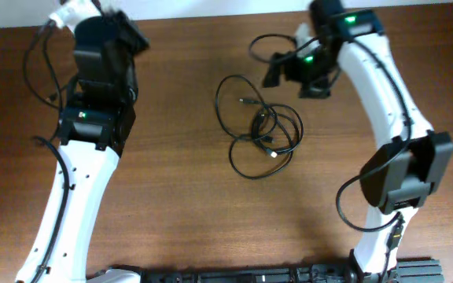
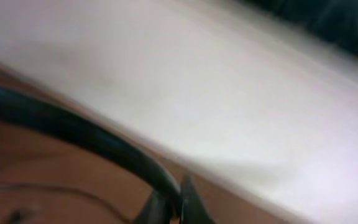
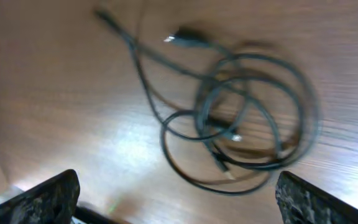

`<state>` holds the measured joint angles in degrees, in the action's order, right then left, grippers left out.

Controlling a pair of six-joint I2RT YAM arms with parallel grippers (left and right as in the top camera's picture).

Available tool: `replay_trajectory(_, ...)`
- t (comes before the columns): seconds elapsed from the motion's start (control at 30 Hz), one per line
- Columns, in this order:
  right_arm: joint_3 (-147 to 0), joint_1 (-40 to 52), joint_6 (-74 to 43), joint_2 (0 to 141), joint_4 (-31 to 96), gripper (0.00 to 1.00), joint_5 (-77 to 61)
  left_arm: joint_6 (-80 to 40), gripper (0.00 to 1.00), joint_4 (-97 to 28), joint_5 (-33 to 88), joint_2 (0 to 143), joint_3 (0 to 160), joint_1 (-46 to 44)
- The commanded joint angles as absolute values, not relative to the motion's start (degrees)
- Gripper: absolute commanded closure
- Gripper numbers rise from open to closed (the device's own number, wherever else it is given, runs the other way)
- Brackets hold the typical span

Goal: Untangle cables

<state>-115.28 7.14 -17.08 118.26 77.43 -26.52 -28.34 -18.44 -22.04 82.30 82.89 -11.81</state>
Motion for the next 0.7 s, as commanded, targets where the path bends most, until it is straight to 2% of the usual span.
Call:
replay_trajectory(0.0,-116.27,1.43,-17.21,116.40,79.90,0.01,-27.79,-23.92,1.00,-28.73,-18.28,82.17,83.20,-12.47)
replay_trajectory(0.07,-116.27,-0.99,-17.26,116.40,80.55,0.02,-27.83,-23.73,1.00,-30.87,-16.43,82.17,83.20,-13.02)
replay_trajectory(0.2,-116.27,-5.19,-19.00,116.40,81.73,0.02,-27.88,-19.35,1.00,-26.98,-15.16,82.17,83.37,-13.06)
replay_trajectory(0.33,-116.27,-7.49,-18.96,116.40,84.68,0.02,-27.81,-14.41,1.00,-25.04,1.17,82.67,86.08,-11.03)
replay_trajectory(0.5,-116.27,-7.51,-18.96,116.40,85.41,0.02,-27.83,-12.75,1.00,-31.64,20.53,88.14,98.52,-5.58)
replay_trajectory(0.67,-116.27,-7.46,-18.94,116.40,86.85,0.02,-27.83,-11.73,1.00,-33.52,22.04,97.08,111.44,-1.87)
